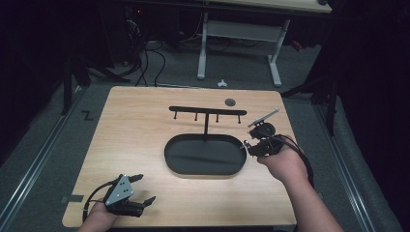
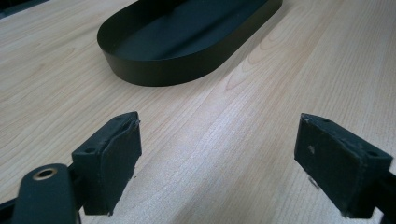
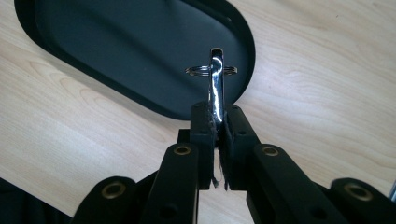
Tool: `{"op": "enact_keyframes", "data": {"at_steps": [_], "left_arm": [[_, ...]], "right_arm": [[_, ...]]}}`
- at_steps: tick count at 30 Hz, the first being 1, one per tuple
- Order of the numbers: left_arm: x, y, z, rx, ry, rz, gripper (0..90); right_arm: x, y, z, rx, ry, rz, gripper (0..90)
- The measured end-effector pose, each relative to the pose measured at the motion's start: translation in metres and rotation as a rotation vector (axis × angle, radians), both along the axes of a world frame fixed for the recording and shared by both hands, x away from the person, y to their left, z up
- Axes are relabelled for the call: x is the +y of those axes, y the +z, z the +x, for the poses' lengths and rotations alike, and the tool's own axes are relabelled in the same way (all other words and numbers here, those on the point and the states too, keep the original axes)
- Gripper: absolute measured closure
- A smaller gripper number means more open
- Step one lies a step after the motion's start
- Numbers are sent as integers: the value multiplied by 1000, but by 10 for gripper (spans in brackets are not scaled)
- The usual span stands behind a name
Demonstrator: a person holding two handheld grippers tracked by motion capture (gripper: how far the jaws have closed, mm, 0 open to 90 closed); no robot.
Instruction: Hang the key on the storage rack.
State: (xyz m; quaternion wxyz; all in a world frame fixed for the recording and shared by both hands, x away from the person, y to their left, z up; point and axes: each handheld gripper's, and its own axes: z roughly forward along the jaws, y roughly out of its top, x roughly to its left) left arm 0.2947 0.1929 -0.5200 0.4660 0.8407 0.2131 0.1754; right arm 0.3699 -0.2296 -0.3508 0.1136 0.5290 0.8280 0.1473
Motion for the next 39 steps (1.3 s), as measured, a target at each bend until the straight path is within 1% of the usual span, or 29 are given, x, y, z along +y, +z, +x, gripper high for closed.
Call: {"op": "enact_keyframes", "data": {"at_steps": [2,13,15,18,21,30,36,39], "left_arm": [[0,0,0,-1,0,-1,153],[0,0,0,0,-1,-2,153],[0,0,0,0,-2,-2,153],[0,0,0,0,-2,-2,153],[0,0,0,0,-3,-2,153],[0,0,0,0,-1,-3,153],[0,0,0,-1,-2,-3,153],[0,0,0,-1,-1,-5,153]], "right_arm": [[1,3,2,-12,5,-12,846],[7,14,14,-24,-3,0,846],[8,18,16,-29,0,-6,846],[10,24,17,-38,-14,2,846],[11,31,20,-52,-13,4,846],[16,44,27,-66,-17,4,846],[18,48,31,-76,-19,0,846],[18,48,34,-73,-29,1,846]]}}
